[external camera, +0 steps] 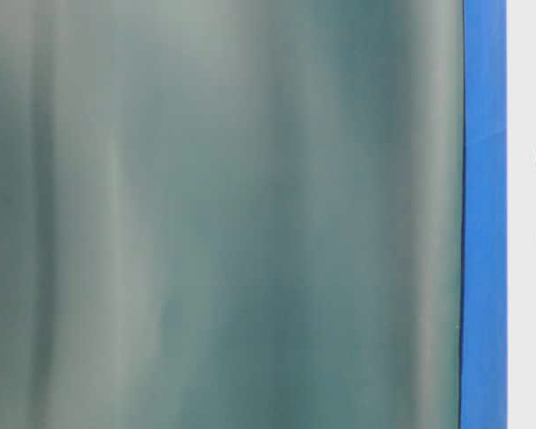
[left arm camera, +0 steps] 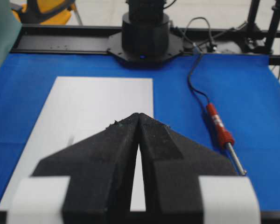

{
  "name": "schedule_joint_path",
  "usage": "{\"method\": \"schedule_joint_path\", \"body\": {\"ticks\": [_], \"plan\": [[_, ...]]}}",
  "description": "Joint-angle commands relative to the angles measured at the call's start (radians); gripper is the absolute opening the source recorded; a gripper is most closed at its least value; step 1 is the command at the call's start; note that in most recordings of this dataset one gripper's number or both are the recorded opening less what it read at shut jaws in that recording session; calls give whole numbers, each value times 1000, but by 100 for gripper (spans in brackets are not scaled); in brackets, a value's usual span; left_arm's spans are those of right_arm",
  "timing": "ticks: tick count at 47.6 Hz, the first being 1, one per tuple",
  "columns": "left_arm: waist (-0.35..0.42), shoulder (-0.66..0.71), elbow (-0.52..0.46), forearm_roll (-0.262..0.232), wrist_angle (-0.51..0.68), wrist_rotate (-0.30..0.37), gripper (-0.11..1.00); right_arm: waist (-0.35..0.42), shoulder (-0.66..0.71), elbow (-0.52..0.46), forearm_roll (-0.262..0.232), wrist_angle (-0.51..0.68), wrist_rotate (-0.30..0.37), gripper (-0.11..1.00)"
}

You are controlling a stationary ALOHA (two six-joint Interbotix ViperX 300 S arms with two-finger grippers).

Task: Touch the tip of the soldering iron to the tip of the solder at the mark.
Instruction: 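Lower the left gripper to the yellow solder, right gripper to the red iron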

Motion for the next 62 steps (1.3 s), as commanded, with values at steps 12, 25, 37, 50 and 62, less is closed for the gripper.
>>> {"method": "schedule_joint_path", "body": {"ticks": [12,25,37,50,62], "plan": [[-161,17,-21,3,11,-2,0,133,14,-71,5,86,43,-6],[-330,55,-12,5,11,-2,0,284,44,-72,21,178,140,-1],[-437,172,-12,3,6,-5,36,380,104,-63,32,195,233,30],[-495,410,-18,2,-84,-41,76,407,328,-44,58,129,264,82],[-546,681,-17,0,-281,-117,74,463,574,12,143,-150,262,84]]}}
